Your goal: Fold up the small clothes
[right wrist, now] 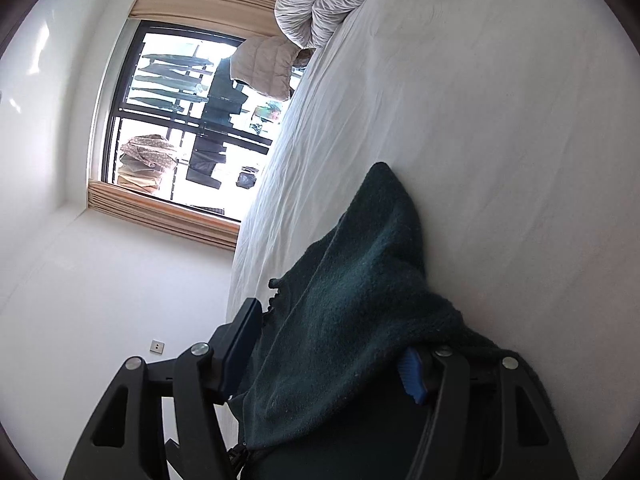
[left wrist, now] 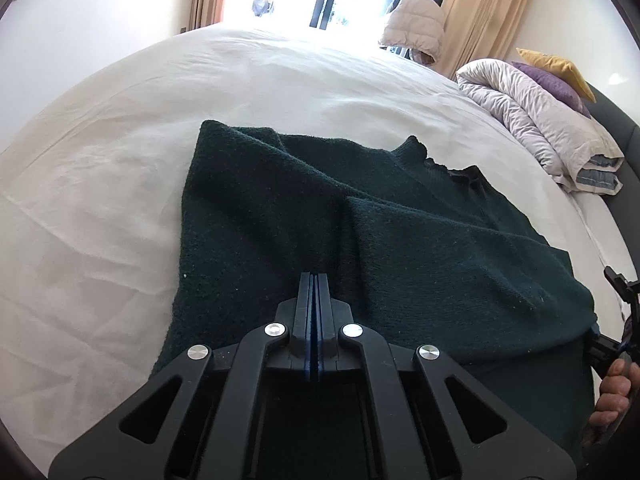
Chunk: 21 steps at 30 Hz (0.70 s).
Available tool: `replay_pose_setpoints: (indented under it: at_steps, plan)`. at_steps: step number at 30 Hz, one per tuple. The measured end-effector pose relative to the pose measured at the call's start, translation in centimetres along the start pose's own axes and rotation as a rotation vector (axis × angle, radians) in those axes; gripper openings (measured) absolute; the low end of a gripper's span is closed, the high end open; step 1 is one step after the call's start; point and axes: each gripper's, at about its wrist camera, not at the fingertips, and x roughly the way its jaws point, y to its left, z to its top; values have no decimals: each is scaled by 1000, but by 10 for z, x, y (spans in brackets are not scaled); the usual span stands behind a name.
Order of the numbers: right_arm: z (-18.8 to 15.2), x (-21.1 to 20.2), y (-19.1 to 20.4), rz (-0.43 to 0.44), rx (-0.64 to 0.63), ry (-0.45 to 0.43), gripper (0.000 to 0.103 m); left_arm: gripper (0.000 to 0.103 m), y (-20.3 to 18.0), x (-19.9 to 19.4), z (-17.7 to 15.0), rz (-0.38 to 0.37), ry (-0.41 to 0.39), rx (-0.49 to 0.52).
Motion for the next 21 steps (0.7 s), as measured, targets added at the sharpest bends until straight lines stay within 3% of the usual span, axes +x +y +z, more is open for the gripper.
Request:
replay_pose_setpoints:
  at_steps: [5, 9, 11, 14, 17, 21]
  plan:
    - [-3, -5, -7, 10, -19, 2, 65, 0, -7, -20, 0, 35, -67, 32]
    - [-1, 1, -8, -16, -17, 10, 65, 0, -33, -48, 11, -22, -177, 124]
    - [2, 7, -3, -34, -40, 17, 69, 0, -49, -33, 17, -29, -137, 186]
    - [3, 5, -5, -23, -49, 23, 67, 0, -39, 8, 14, -42, 1, 133]
    - [4, 0, -10, -25, -42, 39, 57, 0, -32, 12, 10, -66, 16, 117]
    - [-6, -22, 2, -198, -74, 115, 58, 0, -38, 13, 5, -33, 9, 161]
